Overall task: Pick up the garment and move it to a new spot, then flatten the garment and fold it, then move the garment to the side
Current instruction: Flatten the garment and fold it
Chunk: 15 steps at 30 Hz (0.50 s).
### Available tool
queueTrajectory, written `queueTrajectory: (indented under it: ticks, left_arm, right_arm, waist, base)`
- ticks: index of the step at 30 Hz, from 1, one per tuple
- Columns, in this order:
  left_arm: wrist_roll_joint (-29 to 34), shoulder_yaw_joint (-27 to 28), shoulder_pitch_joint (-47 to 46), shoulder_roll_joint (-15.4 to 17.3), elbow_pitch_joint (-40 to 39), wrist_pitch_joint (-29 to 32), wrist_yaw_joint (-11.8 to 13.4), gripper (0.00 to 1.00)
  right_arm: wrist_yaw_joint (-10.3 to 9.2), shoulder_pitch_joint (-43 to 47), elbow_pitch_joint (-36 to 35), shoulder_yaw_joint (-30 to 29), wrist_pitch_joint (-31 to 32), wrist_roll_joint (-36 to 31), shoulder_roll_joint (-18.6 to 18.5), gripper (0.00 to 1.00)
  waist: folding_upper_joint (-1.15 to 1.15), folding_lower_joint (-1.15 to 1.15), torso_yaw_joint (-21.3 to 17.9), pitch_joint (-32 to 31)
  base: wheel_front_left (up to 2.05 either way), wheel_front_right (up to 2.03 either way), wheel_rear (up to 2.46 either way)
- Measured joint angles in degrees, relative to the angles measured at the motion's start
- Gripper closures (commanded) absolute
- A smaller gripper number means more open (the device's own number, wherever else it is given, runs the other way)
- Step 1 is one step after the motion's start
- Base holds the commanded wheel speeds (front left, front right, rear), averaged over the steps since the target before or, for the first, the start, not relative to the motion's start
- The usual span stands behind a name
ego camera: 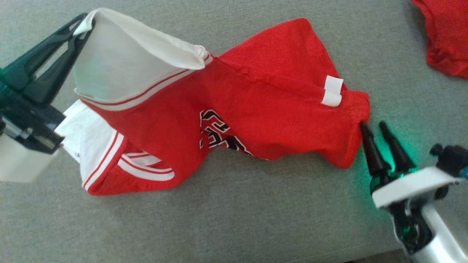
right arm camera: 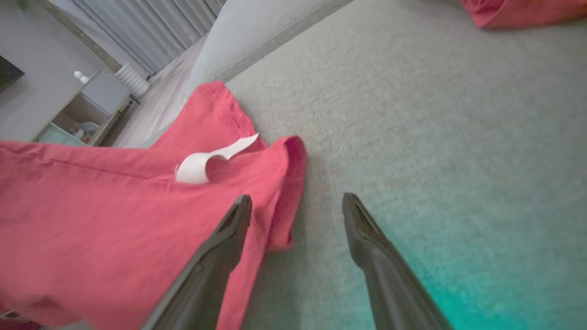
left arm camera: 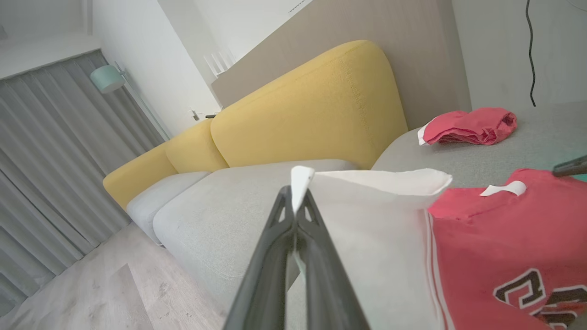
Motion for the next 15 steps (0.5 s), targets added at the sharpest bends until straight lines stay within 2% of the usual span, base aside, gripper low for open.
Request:
queueTrajectory:
  ticks: [4,9,15]
  left_arm:
    - [0.1,-0.2,-0.4,-0.6,1.2,0.0,-0.5,1.0]
    - [0.2,-0.6,-0.4,-1.4,1.5,0.0,-0.8,1.0]
    - [0.9,-1.2,-0.4,-2.5,1.6,0.0,-1.1,1.0]
  right_arm:
    - [0.0,3.5,-3.7,3.2,-1.0,5.8,-2.2,0.0]
    - [0.0,2.0,-3.7,4.2,-1.5,7.1,-4.6,0.0]
    - [0.0,-1.7,-3.1,6.7,0.8,9.5,-5.8,0.0]
  waist:
    - [0.0,-0.01,-0.4,-0.3]
    - [0.0,-0.01,-0.1,-0.8]
    - [0.0,-0.01,1.2,-0.9]
  base:
    - [0.0,0.0,0.0]
    - [0.0,0.0,0.0]
    - [0.0,0.0,0.0]
